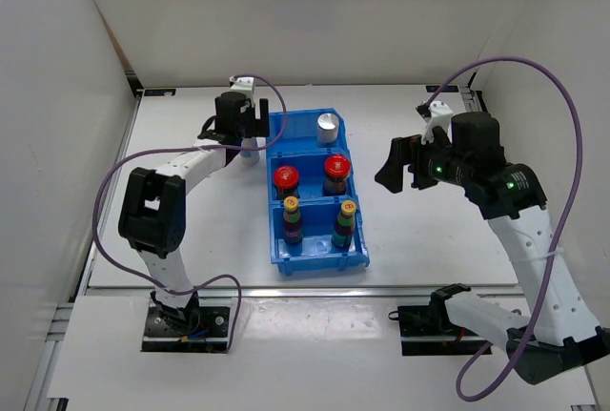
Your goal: Organize the condiment bottles
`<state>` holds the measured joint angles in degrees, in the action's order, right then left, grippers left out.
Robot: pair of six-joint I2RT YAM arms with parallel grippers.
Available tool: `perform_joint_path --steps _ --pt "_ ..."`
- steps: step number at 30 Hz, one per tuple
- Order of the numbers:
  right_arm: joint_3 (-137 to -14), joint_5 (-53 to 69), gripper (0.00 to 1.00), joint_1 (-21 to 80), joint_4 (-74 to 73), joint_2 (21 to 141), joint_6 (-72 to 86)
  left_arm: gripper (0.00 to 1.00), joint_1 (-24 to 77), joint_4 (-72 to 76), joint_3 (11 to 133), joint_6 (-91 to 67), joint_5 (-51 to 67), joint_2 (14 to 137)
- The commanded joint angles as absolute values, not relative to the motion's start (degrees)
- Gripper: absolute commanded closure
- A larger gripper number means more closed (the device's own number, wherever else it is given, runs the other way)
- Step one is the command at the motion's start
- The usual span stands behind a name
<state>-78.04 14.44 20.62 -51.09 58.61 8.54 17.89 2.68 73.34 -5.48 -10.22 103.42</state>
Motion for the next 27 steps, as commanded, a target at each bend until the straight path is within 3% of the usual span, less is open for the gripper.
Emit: perform_joint_path --steps 1,10,13,14,18,23,27 --pt "-76.6 16.0 0.00 20.5 -51.9 58.6 8.4 0.01 17.8 2.9 75.1 -5.2 -11.8 103.6" --pt "-76.1 16.0 0.00 20.5 -51.9 59.2 8.4 0.03 17.3 1.7 75.1 -4.1 -12.5 105.4" --pt "-76.1 16.0 0.00 20.5 -51.9 59.2 8.4 0.29 17.3 0.3 75.8 -4.1 -14.1 105.4" --pt "-76.1 16.0 0.00 20.5 -51.9 59.2 8.4 0.43 17.3 0.3 76.5 -4.1 -14.1 104.9" --pt "-76.1 15.5 0.00 20.5 -52.4 59.2 8.4 0.67 17.3 -1.0 78.1 -2.8 -14.6 104.3" --pt "-76.6 16.0 0.00 20.5 -52.4 59.7 8.4 0.75 17.3 -2.2 81.7 -2.8 -16.1 99.0" --pt "-77.2 16.0 0.00 20.5 -52.4 60.8 8.4 0.75 18.7 -2.1 87.5 -1.7 -14.9 96.2"
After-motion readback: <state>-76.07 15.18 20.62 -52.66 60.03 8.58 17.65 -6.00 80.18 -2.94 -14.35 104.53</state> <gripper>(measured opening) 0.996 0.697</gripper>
